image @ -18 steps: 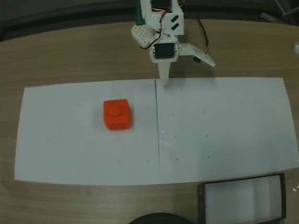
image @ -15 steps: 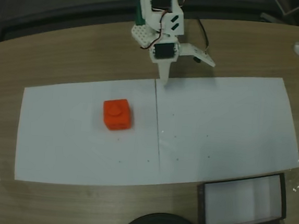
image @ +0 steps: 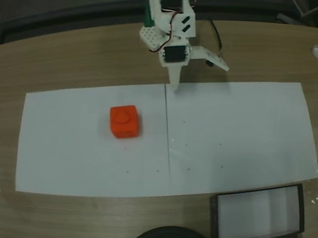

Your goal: Grab a orange square and put it in the box.

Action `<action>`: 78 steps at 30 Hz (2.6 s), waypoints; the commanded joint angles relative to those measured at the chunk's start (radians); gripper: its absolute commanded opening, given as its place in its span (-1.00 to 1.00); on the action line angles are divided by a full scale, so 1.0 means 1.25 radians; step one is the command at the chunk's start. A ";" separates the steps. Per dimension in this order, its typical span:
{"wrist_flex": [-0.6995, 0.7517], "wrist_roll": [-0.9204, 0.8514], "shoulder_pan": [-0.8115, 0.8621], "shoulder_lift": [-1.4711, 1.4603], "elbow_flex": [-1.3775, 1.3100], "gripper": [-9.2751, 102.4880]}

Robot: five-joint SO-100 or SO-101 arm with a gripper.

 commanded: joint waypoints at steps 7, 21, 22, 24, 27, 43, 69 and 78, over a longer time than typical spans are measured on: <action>-0.190 -0.005 0.028 0.018 -0.049 -0.79; -0.228 -0.164 0.346 0.015 -0.163 -0.19; -0.217 -0.172 0.346 0.015 -0.163 -0.19; -0.193 -0.175 0.341 0.015 -0.163 -0.19; -0.158 -0.175 0.333 0.015 -0.169 -0.19; 0.025 -0.136 0.292 -0.698 -0.701 -0.19; 0.001 -0.126 0.374 -1.462 -0.988 -0.05; -0.013 -0.129 0.364 -1.501 -0.989 -0.19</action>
